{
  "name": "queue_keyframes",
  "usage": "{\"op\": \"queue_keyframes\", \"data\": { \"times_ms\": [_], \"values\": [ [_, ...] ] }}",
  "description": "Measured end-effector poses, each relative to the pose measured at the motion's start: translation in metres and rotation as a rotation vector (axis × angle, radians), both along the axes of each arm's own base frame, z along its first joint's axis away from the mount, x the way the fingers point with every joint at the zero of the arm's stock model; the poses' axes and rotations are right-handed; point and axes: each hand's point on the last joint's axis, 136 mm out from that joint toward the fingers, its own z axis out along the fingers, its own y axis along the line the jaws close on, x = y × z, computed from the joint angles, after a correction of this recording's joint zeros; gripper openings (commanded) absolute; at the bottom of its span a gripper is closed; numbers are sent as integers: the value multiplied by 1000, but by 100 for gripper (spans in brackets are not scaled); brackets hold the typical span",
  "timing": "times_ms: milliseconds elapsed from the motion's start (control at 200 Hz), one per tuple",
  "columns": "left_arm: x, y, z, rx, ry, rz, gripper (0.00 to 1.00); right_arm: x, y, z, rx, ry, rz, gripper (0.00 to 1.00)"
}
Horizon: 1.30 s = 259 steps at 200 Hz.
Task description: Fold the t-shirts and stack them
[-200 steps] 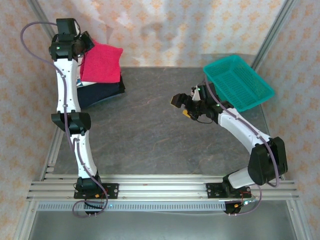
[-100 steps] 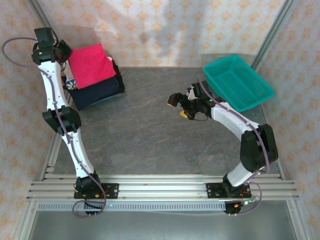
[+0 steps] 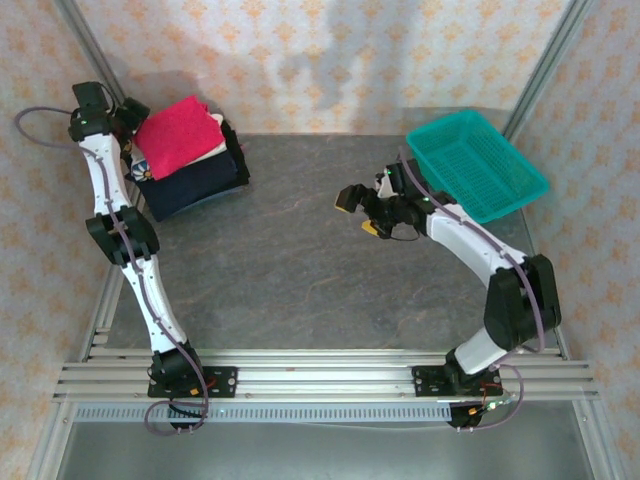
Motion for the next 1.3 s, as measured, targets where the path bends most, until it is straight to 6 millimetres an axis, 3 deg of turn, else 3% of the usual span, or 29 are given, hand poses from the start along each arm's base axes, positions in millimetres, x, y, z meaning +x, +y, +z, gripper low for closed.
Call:
{"op": "queue_keyframes", "data": {
  "times_ms": [80, 155, 310, 390, 435, 495, 530, 600, 621, 666, 701, 826, 906, 981, 1126, 1296],
  "values": [
    [-3, -1, 22, 8, -38, 0, 100, -9, -5, 18, 0, -41, 9, 99],
    [-11, -9, 63, 44, -94, -10, 100, -18, -10, 37, -1, -90, 16, 99],
    [-54, -46, 194, 193, -278, -51, 100, -38, -24, 62, -20, -172, 22, 99],
    [-86, -85, 253, 282, -353, -102, 100, -48, -38, 63, -50, -184, 11, 99],
    [-106, -120, 280, 356, -372, -148, 100, -51, -51, 62, -77, -190, -9, 99],
    [-127, -167, 295, 442, -358, -216, 100, -54, -72, 59, -124, -194, -50, 99],
    [-139, -200, 294, 485, -336, -273, 100, -55, -87, 57, -158, -202, -84, 99],
    [-165, -269, 266, 533, -284, -424, 100, -57, -118, 52, -236, -217, -160, 99],
    [-175, -287, 249, 540, -266, -472, 100, -58, -126, 50, -258, -221, -181, 99],
    [-200, -310, 211, 538, -230, -537, 100, -60, -149, 44, -323, -230, -241, 99],
    [-218, -315, 179, 537, -202, -555, 100, -63, -165, 38, -370, -237, -288, 99],
    [-286, -282, 57, 570, -78, -464, 100, -75, -216, 9, -529, -246, -439, 99],
    [-312, -260, 7, 639, 3, -419, 100, -81, -240, -13, -619, -264, -507, 99],
    [-318, -246, -11, 736, 35, -391, 100, -82, -256, -33, -691, -292, -545, 99],
    [-305, -228, -38, 902, 35, -341, 100, -72, -272, -69, -777, -383, -596, 99],
    [-289, -199, -91, 896, 90, -272, 100, -50, -278, -104, -805, -439, -632, 99]
  ]
}}
